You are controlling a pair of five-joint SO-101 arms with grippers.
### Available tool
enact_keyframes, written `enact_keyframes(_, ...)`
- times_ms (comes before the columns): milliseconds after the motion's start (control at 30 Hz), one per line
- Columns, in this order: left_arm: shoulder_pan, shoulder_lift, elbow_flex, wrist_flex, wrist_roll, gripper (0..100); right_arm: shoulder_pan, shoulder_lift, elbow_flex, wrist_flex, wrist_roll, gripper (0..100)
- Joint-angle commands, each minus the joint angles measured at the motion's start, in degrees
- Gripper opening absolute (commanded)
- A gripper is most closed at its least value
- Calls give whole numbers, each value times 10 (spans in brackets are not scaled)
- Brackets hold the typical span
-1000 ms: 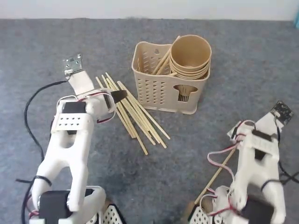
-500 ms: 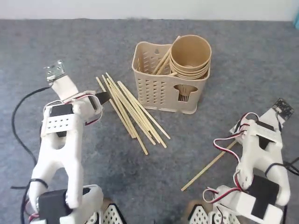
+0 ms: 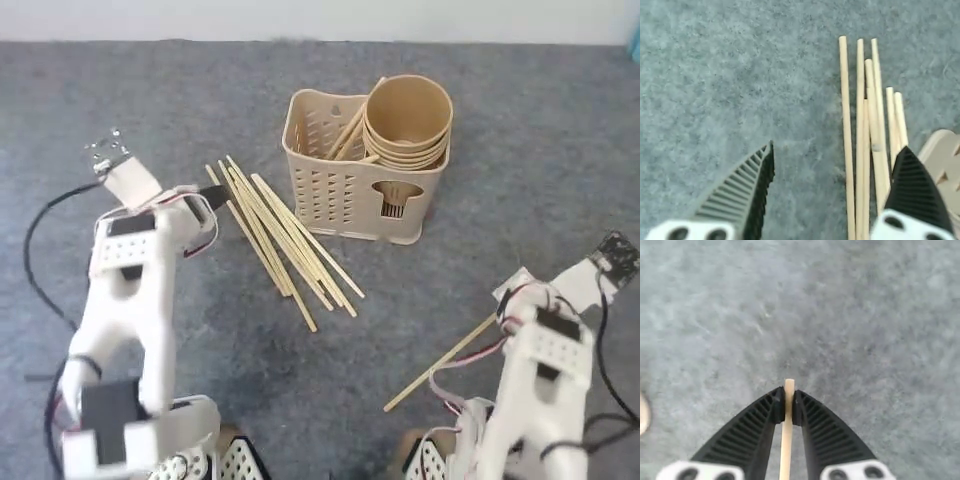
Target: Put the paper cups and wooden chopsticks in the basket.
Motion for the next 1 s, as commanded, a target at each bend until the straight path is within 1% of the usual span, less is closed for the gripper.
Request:
enact_keyframes(0,-3,91,-124,45,8,314,-9,-89,24,-17,9,6)
enact_keyframes(133,0,201,-268,113,6,200,-10,-135,47,-17,10,6)
enact_keyframes(200,1,249,-342,142,4,170,-10,-138,50,-17,10,6)
enact_keyframes(333,13,334,-474,187,-23,194,-10,-138,50,-17,25,6)
enact_keyframes(467,38,405,-582,231,-27,214,-10,-138,50,-17,29,6)
enact_keyframes(600,41,476,-667,238,-27,212,-10,-138,50,-17,29,6)
enact_keyframes(733,32,549,-723,241,-25,210,-10,-138,50,-17,29,6)
enact_keyframes(833,27,585,-768,272,-24,208,-11,-138,50,-18,29,6)
enact_keyframes(900,29,600,-808,309,-25,181,-11,-138,50,-18,29,6)
enact_keyframes(967,34,621,-840,333,-25,130,-11,-138,50,-18,29,6)
